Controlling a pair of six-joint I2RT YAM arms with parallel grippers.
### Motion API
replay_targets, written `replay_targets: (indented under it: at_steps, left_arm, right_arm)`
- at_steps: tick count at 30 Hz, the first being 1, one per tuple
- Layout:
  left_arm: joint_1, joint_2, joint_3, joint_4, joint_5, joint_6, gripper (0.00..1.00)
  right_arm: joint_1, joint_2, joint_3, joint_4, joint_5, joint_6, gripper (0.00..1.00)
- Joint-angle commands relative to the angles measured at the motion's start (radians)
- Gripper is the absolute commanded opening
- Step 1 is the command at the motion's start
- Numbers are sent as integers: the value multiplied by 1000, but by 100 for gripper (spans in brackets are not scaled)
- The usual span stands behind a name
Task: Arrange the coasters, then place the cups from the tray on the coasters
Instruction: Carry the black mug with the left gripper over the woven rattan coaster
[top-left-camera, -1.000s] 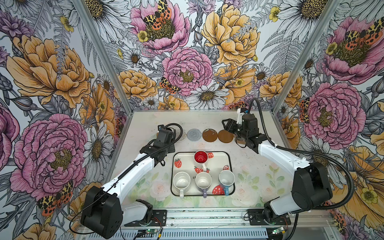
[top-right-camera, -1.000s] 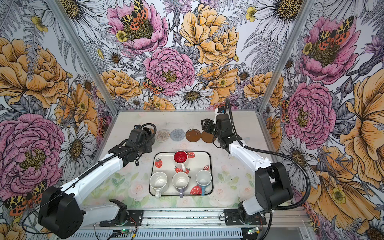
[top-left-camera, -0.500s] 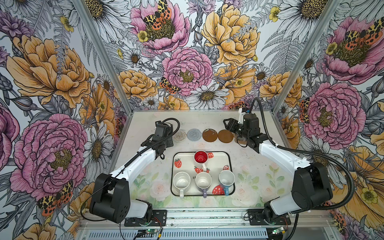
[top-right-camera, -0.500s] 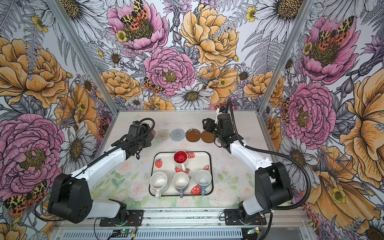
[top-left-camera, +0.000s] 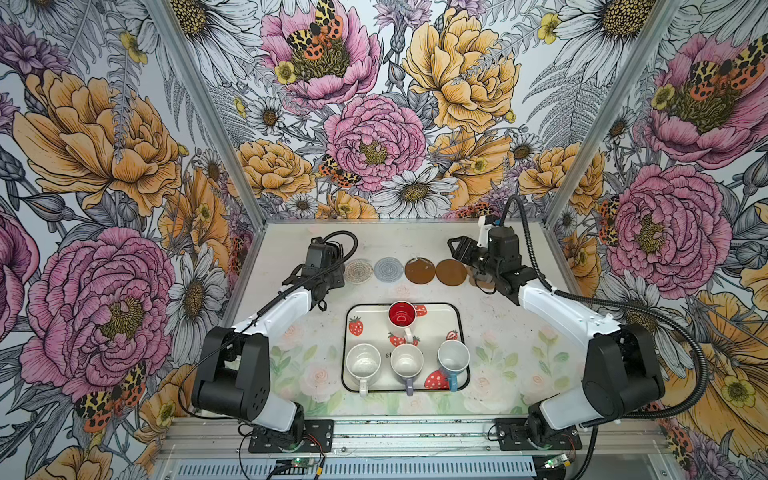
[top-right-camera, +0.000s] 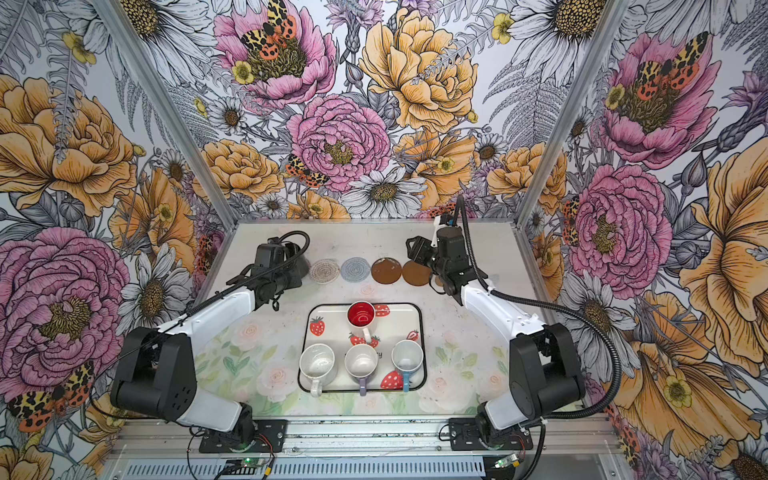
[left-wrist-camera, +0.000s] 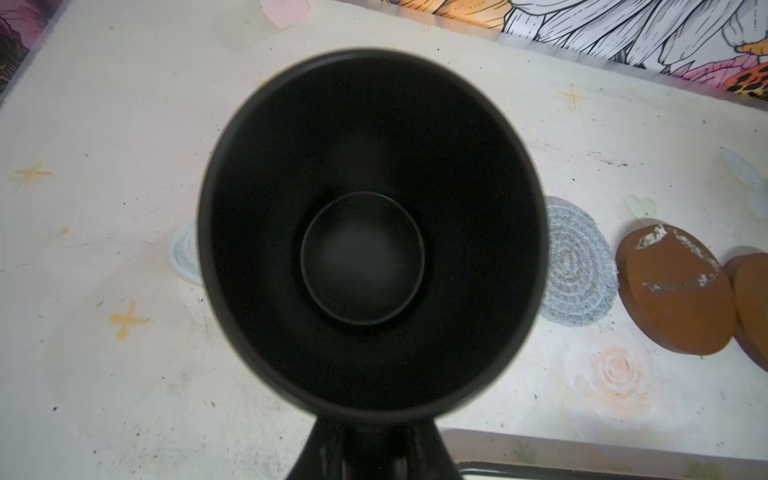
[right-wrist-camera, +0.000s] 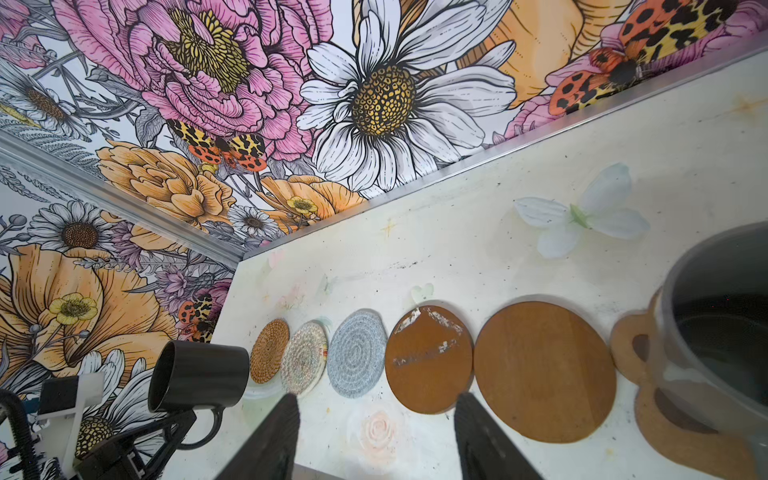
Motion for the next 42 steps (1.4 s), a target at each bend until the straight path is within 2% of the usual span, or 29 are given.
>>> replay_targets:
  at_steps: [1, 10, 23, 42]
  left_arm:
    - [24, 9, 56, 143, 39, 52, 0]
    - [34, 72, 78, 189, 11, 99, 0]
    - [50, 140, 122, 189, -52, 105, 0]
    - [78, 167, 105, 201, -42, 89, 0]
  right_arm:
    - [-9, 14, 2, 14, -9, -16, 62]
    - [-16, 16, 4, 11, -10, -15, 62]
    - [-17, 29, 14, 7, -13, -14, 61]
    - [-17, 41, 22, 6, -25, -8, 61]
